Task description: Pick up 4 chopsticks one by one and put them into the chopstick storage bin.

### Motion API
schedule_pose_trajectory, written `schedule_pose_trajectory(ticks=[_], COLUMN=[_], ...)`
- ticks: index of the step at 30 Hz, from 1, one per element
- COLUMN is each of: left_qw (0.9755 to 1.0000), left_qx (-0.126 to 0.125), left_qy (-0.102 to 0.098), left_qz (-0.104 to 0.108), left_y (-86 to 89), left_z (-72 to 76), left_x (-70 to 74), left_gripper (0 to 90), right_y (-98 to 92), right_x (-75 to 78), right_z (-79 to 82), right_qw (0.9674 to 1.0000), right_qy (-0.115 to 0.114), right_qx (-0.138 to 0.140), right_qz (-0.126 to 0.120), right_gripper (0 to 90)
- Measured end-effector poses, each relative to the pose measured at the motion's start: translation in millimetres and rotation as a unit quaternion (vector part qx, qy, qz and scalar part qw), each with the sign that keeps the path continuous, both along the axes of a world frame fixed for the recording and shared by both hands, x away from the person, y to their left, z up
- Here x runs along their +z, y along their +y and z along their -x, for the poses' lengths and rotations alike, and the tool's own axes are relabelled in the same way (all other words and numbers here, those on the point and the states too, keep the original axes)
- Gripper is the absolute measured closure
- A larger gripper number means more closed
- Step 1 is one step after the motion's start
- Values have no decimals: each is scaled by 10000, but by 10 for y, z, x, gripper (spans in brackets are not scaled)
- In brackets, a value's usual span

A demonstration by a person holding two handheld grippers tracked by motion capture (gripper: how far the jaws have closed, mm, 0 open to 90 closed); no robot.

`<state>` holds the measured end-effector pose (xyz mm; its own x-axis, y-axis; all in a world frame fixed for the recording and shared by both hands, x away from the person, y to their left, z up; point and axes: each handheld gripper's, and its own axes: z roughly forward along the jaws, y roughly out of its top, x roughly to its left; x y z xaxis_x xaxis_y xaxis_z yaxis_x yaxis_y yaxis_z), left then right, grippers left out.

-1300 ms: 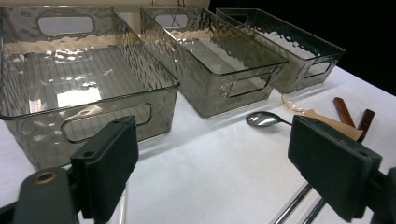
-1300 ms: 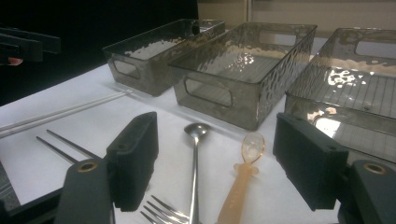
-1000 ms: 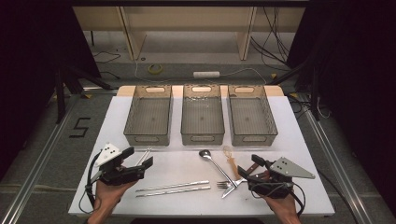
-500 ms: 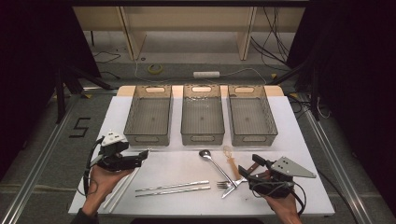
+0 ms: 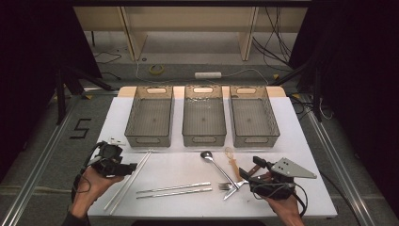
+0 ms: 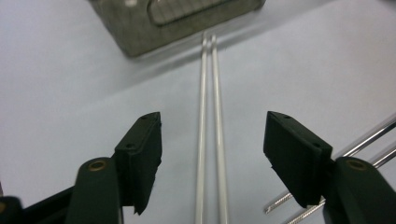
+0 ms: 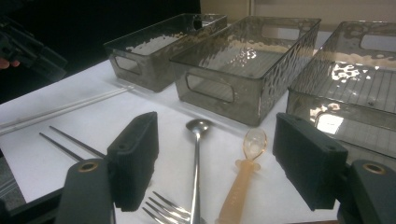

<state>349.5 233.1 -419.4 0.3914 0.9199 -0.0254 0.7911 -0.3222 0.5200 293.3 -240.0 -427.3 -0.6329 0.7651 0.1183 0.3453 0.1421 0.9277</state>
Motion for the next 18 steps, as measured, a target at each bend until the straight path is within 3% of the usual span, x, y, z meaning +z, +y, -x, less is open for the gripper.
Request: schedule_pose_trajectory(ticks=[12, 18], left_qw=[9970, 9955], left_qx=[-52, -121], left_qy=[682, 848], left_qz=[-355, -415], left_y=[86, 89], left_z=[26, 37], left_x=[-200, -249], left_gripper=[564, 637], right_y=[4, 7], right_x=[-3, -6], right_z=[-2, -6], right_qw=[10000, 10000], right_qy=[26, 43], right_qx=[28, 32], right_qz=[26, 31], right_gripper=[324, 324])
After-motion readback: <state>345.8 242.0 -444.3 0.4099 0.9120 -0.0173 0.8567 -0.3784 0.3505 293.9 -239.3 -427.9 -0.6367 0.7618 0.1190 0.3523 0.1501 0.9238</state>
